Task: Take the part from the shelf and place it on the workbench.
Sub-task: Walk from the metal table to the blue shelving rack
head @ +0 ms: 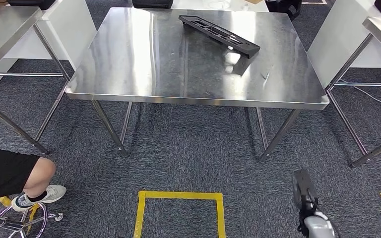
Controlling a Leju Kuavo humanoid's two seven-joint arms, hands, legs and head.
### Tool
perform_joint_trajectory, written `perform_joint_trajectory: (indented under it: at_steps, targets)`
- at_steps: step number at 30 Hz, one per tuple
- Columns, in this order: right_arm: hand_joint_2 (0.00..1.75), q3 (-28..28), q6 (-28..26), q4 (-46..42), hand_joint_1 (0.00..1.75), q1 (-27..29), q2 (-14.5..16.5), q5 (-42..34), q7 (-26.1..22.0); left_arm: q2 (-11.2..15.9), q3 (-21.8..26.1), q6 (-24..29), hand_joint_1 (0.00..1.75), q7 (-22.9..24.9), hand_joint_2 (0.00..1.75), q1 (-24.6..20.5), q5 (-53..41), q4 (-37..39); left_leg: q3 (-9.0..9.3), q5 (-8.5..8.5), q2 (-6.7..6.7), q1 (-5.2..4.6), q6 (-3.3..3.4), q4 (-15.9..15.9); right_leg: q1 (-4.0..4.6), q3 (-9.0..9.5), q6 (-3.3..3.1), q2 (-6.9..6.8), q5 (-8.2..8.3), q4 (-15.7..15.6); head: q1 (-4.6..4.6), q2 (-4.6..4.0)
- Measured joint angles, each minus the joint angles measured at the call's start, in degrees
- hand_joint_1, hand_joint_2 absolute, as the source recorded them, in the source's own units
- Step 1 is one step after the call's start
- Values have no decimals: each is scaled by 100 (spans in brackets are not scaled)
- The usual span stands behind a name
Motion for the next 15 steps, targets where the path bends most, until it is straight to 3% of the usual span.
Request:
perform_joint_trajectory:
  at_steps: [4, 8, 15]
  targets:
    - [0, 389, -333, 677, 0, 473, 298, 599, 1065, 67, -7, 21, 0, 76, 0, -79, 11, 0, -11, -3, -5, 1, -4, -2, 5, 4, -1, -8, -1, 1, -6, 0]
    - [0, 947, -203, 1112, 0, 806, 448, 1338, 1957, 43, -33, 94, 0, -4, 0, -163, 16, 0, -9, -9, -1, 8, -13, -3, 5, -10, -10, -3, -10, 1, -1, 0]
    - [0, 1335, -185, 1413, 0, 1058, 623, 1367, 2120, 9, -96, -127, 0, -274, 0, -185, 31, -1, -9, -12, 13, 1, -16, -4, 2, -15, -8, 14, -10, 1, -1, 0]
